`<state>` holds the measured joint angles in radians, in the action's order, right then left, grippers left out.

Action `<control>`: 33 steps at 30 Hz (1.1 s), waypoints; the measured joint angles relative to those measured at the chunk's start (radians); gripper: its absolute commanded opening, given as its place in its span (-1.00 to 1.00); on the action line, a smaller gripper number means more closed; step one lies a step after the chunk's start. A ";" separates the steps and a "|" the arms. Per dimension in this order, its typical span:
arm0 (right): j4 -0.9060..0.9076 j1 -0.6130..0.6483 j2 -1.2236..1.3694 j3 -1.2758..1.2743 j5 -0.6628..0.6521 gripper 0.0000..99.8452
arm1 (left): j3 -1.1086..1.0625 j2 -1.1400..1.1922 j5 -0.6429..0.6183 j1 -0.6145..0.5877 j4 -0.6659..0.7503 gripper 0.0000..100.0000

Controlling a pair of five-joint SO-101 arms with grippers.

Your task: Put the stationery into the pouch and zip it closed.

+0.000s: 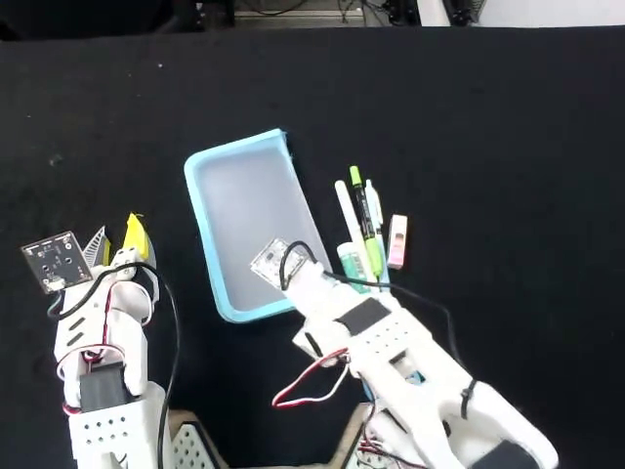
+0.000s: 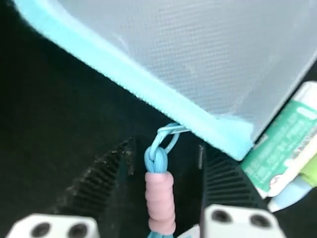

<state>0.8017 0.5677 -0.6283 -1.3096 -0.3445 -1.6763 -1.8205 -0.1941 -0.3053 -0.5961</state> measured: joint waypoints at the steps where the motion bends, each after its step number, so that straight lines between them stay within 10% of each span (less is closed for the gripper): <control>1: -0.006 0.000 0.023 0.003 -0.006 -0.82 | 0.000 0.000 0.000 0.000 0.000 -0.69; 23: 0.034 -0.011 0.265 0.198 0.064 -0.98 | 0.000 0.000 0.000 0.002 0.000 -0.69; 33: 0.044 -0.011 0.037 0.118 0.064 -0.98 | 0.000 0.000 0.057 0.196 0.000 -0.69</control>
<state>0.8462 0.5570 -0.5915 -1.1914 -0.2800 -1.6763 -1.8205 -0.1373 -0.1089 -0.5961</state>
